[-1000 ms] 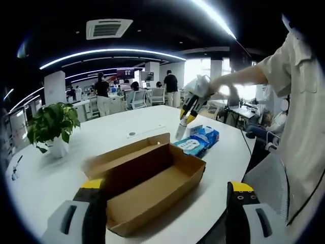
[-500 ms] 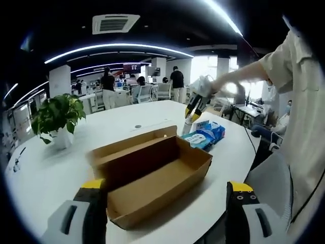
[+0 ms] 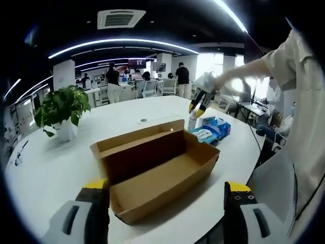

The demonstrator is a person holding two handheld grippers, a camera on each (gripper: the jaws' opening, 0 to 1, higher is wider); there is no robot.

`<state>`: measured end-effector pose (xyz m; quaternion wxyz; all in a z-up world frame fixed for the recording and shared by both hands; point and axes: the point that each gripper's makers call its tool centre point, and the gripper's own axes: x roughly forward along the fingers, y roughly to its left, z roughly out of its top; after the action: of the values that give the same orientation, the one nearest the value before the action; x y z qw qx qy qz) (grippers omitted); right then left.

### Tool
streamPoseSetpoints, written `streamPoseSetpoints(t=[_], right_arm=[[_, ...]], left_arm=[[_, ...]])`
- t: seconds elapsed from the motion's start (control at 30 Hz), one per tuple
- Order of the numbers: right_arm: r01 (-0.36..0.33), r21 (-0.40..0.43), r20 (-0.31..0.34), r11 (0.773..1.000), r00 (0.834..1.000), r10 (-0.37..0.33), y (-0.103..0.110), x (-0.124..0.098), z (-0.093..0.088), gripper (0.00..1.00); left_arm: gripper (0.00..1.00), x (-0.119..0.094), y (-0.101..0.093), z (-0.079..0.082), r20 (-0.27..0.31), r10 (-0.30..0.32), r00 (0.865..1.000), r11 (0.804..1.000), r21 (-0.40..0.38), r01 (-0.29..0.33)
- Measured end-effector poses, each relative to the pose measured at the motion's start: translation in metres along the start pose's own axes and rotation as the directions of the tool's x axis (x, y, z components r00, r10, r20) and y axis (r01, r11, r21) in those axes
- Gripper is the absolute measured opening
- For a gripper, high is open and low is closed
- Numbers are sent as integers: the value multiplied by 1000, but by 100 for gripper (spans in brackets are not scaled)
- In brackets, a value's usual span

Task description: Operate the shoe box by opening the lid, removing the specified soft item, and placing it in the target area until the item is outside and the box remains undamaged.

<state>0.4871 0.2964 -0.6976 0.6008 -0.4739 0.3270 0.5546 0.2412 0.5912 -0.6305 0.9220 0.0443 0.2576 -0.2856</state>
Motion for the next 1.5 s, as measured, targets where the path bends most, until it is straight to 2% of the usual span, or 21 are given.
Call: streamPoseSetpoints(t=[0.13, 0.33, 0.43, 0.57, 0.7, 0.83, 0.97, 1.1, 1.33, 1.4, 1.5], right_arm=[[8, 4, -1, 1000, 1000, -8, -2, -2, 1, 28], [28, 5, 7, 1000, 1000, -28, -7, -9, 3, 37], [39, 20, 28, 999, 999, -40, -8, -15, 9, 39], [80, 101, 84, 992, 993, -88, -15, -25, 27, 40], [100, 173, 106, 980, 987, -119, -18, -31, 43, 41], [104, 289, 108, 952, 984, -140, -19, -31, 55, 41], [98, 333, 96, 938, 986, -137, -17, -25, 61, 42], [87, 380, 102, 921, 986, -135, -18, -18, 67, 42], [52, 507, 157, 860, 976, -152, -25, -6, 88, 41], [42, 544, 167, 838, 973, -157, -28, -1, 93, 41], [37, 585, 165, 810, 973, -163, -31, 8, 97, 39]], left_arm=[[90, 1, 5, -3, -9, 16, 1000, 1000, -7, -16], [80, -1, 22, -10, -29, 72, 997, 997, -27, -73], [71, -3, 31, -12, -32, 105, 994, 994, -39, -106], [63, -2, 40, -16, -53, 134, 990, 990, -34, -136], [54, 2, 50, -18, -71, 170, 983, 984, -48, -174], [49, 4, 58, -22, -94, 211, 973, 974, -62, -217], [38, 3, 69, -29, -117, 257, 959, 959, -92, -269], [34, 2, 78, -36, -135, 285, 949, 942, -142, -304], [27, 6, 91, -50, -181, 316, 932, 907, -231, -352], [24, 8, 95, -54, -193, 327, 925, 899, -237, -368], [16, 10, 99, -60, -226, 338, 914, 877, -278, -393]])
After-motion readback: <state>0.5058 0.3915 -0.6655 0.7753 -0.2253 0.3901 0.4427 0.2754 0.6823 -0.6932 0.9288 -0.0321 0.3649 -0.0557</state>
